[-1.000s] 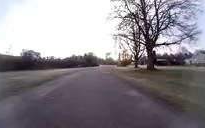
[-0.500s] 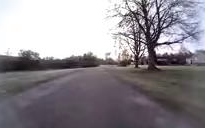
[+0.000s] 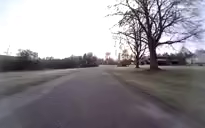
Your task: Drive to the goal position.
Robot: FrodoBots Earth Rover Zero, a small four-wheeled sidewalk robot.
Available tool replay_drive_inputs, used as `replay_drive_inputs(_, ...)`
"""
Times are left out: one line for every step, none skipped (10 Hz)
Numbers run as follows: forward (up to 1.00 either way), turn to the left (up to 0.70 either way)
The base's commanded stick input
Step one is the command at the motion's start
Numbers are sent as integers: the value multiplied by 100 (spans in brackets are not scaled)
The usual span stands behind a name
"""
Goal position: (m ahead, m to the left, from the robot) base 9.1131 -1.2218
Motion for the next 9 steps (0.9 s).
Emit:
replay_drive_inputs(100,0)
replay_drive_inputs(100,0)
replay_drive_inputs(100,0)
replay_drive_inputs(100,0)
replay_drive_inputs(100,0)
replay_drive_inputs(100,2)
replay_drive_inputs(100,5)
replay_drive_inputs(100,24)
replay_drive_inputs(100,40)
